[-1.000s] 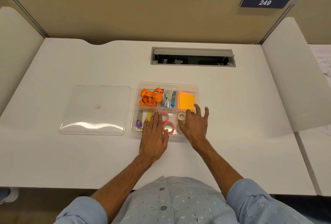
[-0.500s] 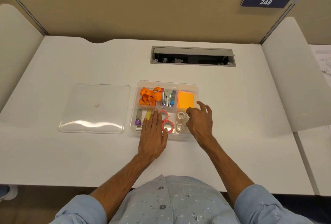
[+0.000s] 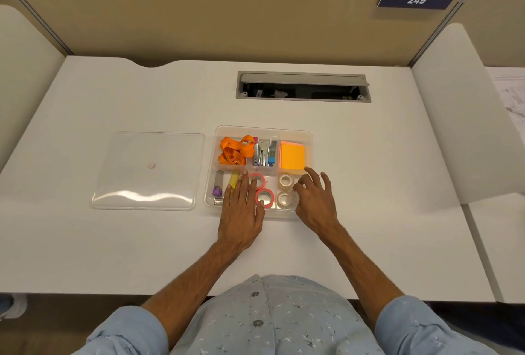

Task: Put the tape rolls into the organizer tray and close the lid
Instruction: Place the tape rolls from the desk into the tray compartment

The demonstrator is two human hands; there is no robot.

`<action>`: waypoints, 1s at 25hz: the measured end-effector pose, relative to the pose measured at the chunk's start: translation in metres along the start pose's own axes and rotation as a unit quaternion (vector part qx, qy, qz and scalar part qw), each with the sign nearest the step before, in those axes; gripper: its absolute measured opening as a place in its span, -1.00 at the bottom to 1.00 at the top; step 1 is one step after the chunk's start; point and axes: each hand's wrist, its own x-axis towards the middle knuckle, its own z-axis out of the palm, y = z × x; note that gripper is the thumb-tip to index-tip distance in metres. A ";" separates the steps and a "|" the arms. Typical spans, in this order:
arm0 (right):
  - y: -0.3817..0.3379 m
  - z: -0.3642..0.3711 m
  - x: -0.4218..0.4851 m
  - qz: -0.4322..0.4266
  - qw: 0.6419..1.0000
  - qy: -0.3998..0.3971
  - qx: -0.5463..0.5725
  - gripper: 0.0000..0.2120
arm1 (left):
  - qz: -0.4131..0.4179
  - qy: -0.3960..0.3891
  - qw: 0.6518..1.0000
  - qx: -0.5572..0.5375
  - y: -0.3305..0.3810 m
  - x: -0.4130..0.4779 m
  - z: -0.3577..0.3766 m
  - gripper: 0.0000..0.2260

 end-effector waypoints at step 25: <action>-0.008 -0.002 -0.005 0.023 0.996 0.009 0.082 -0.69 | 0.003 0.015 1.000 0.002 0.001 -0.002 -0.001 -0.43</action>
